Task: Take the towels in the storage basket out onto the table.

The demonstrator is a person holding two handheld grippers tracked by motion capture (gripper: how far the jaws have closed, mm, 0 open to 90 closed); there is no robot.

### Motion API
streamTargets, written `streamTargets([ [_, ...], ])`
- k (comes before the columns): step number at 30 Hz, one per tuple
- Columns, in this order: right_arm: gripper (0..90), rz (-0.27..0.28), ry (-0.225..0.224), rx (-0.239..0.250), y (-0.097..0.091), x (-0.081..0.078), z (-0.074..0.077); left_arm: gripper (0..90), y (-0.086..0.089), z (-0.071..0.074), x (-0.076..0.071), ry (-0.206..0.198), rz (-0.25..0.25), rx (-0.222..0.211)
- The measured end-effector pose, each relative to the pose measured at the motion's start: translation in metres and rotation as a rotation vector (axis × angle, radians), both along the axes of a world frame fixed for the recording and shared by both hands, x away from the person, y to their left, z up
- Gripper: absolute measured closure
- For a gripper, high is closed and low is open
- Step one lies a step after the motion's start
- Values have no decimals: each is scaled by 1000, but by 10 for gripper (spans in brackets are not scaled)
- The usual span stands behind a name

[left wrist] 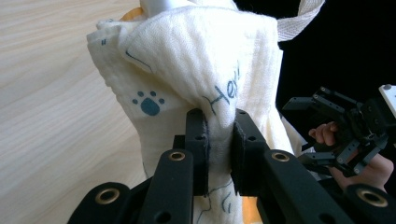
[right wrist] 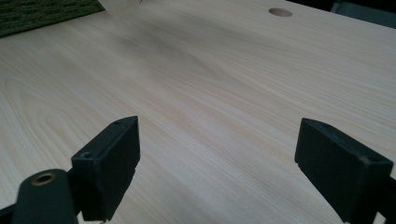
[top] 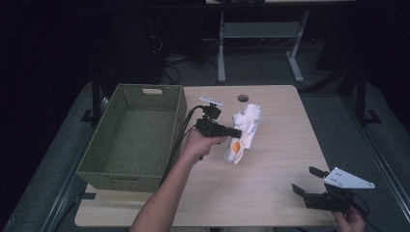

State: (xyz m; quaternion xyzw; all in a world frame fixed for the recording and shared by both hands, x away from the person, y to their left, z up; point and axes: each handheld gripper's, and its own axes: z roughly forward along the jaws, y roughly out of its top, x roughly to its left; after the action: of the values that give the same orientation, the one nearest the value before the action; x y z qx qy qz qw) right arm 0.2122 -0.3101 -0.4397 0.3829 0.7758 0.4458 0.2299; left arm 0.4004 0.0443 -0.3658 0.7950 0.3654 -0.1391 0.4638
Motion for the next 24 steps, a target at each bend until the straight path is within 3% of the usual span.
streamTargets([
  [18,138,-12,13,1,-2,-2,-4,791,-15,-37,10,33,9,-6],
  [21,138,-17,14,3,-3,-1,-4,787,-14,-48,12,35,7,39],
  [24,138,-19,14,9,-3,-1,-4,787,-13,-54,12,42,20,43],
])
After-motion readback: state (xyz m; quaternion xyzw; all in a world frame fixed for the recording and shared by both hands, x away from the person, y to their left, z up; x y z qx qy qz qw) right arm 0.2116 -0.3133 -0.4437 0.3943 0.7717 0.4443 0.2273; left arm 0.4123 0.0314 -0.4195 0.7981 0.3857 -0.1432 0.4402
